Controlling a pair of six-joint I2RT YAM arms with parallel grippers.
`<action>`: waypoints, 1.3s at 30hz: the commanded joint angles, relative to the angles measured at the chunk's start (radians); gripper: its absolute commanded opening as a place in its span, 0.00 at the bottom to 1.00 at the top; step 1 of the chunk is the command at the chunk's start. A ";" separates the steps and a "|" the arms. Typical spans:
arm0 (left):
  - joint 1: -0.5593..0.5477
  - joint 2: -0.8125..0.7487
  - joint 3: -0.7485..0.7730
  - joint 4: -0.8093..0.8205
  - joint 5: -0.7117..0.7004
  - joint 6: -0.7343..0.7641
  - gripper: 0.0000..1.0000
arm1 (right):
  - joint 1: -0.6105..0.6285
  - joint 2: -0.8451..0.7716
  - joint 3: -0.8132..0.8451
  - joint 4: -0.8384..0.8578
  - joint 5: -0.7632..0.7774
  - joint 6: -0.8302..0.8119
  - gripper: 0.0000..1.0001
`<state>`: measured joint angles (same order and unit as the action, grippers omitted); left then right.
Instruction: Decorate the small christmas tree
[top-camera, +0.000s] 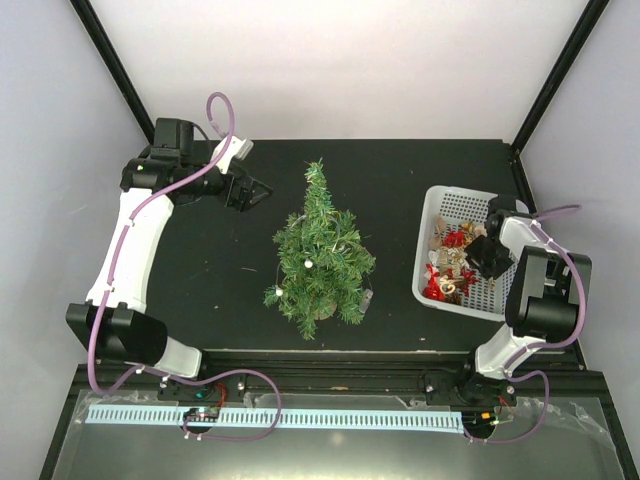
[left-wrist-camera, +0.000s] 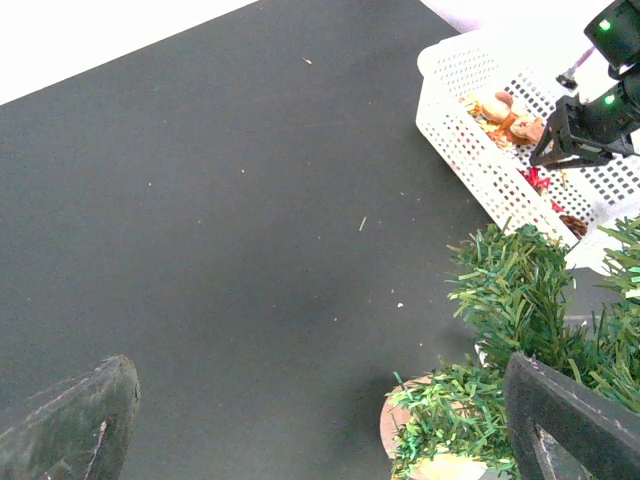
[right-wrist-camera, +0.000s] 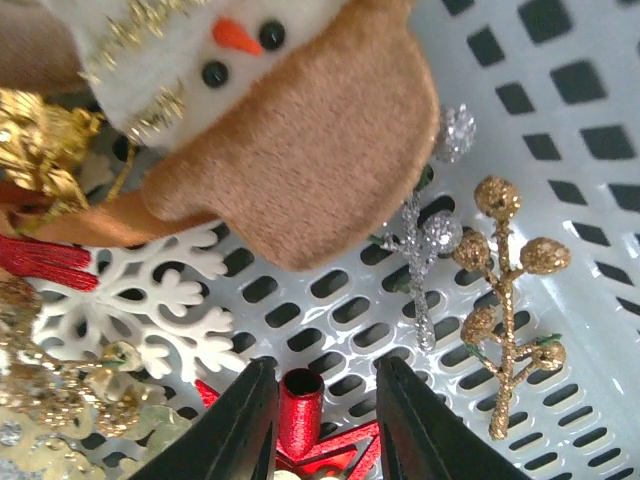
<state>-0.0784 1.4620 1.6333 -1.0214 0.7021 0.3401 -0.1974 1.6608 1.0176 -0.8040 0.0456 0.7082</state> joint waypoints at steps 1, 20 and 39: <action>0.005 -0.029 0.023 0.009 0.005 0.012 0.99 | 0.003 -0.025 -0.027 0.006 -0.037 0.005 0.31; 0.005 -0.017 0.033 0.008 0.019 0.007 0.99 | 0.047 0.007 -0.053 0.035 -0.034 0.026 0.25; 0.005 -0.025 0.090 -0.003 -0.019 0.018 0.99 | 0.047 -0.116 0.136 -0.130 0.130 -0.077 0.19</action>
<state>-0.0784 1.4567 1.6741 -1.0229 0.7010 0.3408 -0.1513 1.6077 1.0843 -0.8684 0.0952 0.6769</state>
